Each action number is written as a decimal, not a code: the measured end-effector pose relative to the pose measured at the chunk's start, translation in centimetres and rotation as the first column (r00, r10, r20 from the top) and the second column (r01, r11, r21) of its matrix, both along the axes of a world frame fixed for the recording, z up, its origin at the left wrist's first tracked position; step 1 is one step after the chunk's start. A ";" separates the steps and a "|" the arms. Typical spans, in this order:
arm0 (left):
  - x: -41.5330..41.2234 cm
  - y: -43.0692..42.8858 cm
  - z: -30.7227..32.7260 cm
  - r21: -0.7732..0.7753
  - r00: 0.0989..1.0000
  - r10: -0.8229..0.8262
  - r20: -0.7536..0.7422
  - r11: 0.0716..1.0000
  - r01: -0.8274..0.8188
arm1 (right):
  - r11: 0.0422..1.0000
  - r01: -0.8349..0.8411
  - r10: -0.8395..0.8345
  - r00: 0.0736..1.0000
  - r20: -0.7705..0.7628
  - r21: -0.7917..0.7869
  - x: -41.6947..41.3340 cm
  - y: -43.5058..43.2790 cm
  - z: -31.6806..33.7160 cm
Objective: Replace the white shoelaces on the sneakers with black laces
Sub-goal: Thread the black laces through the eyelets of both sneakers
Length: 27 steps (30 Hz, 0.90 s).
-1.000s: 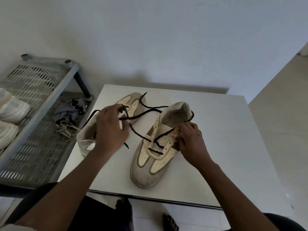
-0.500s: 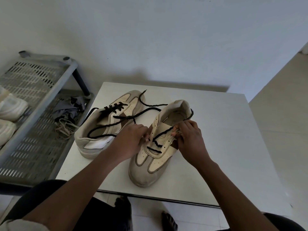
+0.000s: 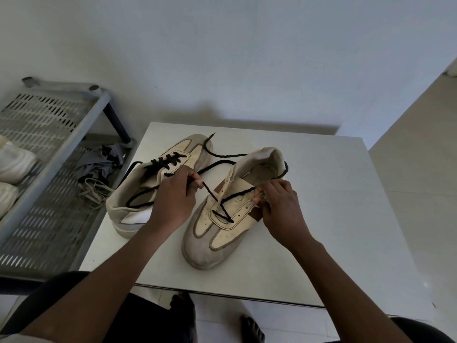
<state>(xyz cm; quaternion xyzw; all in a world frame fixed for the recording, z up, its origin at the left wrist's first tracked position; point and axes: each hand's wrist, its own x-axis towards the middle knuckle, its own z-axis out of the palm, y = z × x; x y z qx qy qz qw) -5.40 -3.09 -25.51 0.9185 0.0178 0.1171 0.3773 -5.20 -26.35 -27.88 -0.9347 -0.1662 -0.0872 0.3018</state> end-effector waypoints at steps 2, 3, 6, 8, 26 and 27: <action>0.1 0.3 0.0 0.107 0.996 -0.054 0.070 0.993 0.046 | 1.000 0.010 -0.010 1.000 0.003 0.005 0.1 0.1 0.1; 0.2 0.4 -0.1 0.130 0.993 -0.079 0.091 0.989 0.067 | 1.000 0.018 -0.018 1.000 -0.001 0.013 0.2 0.2 0.2; 0.3 -0.4 -0.1 0.160 0.975 -0.149 0.164 0.980 0.122 | 0.999 0.039 -0.039 0.999 -0.014 0.037 0.2 0.3 0.6; 0.4 -1.5 -0.3 0.154 0.973 -0.191 0.131 0.973 0.170 | 0.998 0.043 -0.041 0.999 -0.021 0.052 0.2 0.5 1.0; 0.5 -3.0 -0.1 -0.060 0.930 -0.343 -0.134 0.939 0.338 | 0.769 -0.283 -0.133 0.806 -0.577 -0.573 6.1 1.2 6.9; 0.5 -3.1 -0.2 -0.086 0.917 -0.373 -0.140 0.928 0.364 | 0.725 -0.297 -0.141 0.819 -0.557 -0.621 5.5 1.1 7.0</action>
